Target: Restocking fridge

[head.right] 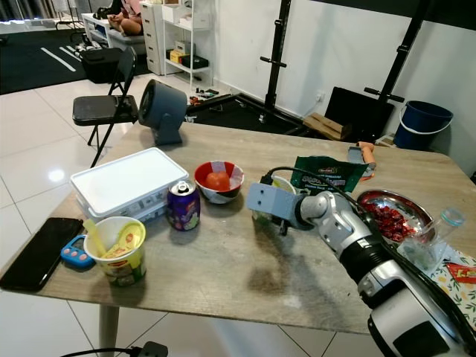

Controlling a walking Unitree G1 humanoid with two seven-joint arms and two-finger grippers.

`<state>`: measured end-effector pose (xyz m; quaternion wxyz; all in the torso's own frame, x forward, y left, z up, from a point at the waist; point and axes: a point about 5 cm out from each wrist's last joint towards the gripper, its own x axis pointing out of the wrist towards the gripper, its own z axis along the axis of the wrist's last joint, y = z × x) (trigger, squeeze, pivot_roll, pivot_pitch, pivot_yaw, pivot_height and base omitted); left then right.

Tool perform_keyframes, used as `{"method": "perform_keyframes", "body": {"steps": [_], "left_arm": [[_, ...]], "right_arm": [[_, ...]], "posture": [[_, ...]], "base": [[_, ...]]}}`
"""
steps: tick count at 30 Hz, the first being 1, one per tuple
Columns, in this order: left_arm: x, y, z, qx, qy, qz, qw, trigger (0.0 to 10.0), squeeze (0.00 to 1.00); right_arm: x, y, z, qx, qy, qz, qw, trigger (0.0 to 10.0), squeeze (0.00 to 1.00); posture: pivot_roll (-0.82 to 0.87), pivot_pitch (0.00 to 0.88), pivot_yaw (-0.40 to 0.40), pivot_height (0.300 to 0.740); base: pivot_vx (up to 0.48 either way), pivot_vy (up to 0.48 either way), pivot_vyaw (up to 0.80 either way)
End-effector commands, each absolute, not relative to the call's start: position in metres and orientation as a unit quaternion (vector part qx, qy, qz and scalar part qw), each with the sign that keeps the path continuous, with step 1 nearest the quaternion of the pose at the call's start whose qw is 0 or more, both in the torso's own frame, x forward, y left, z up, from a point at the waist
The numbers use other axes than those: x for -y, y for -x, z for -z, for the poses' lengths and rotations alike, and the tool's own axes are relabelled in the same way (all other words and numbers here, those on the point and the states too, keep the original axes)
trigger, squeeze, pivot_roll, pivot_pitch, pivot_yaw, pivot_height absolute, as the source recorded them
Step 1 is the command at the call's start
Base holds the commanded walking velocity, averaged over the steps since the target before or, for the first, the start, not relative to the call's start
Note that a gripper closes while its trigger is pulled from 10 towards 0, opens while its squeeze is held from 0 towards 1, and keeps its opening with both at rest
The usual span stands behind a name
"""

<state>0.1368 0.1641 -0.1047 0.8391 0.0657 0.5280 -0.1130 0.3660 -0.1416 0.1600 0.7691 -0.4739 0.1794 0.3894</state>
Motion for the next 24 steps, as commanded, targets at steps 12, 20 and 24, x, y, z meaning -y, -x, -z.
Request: {"method": "perform_keyframes", "body": {"steps": [12,20,24], "left_arm": [[-0.153,-0.124,0.11,-0.548,-0.051,0.125,0.826,10.0,0.0],[-0.151,-0.124,0.11,-0.548,-0.048,0.126,0.826,10.0,0.0],[-0.151,-0.121,0.111,-0.551,-0.05,0.129,0.823,10.0,0.0]], "right_arm": [[0.161,-0.339,-0.169,-0.183,0.482,-0.486,0.706,0.0,0.0],[0.196,-0.313,-0.163,-0.255,0.486,-0.506,0.665,10.0,0.0],[0.205,-0.306,-0.161,-0.27,0.486,-0.497,0.667,10.0,0.0]], "posture": [[-0.03,0.0,-0.104,0.74],[-0.05,0.0,-0.109,0.74],[-0.05,0.0,-0.107,0.74]], "base": [[0.0,0.0,0.0],[0.0,0.0,0.0],[0.0,0.0,0.0]]}}
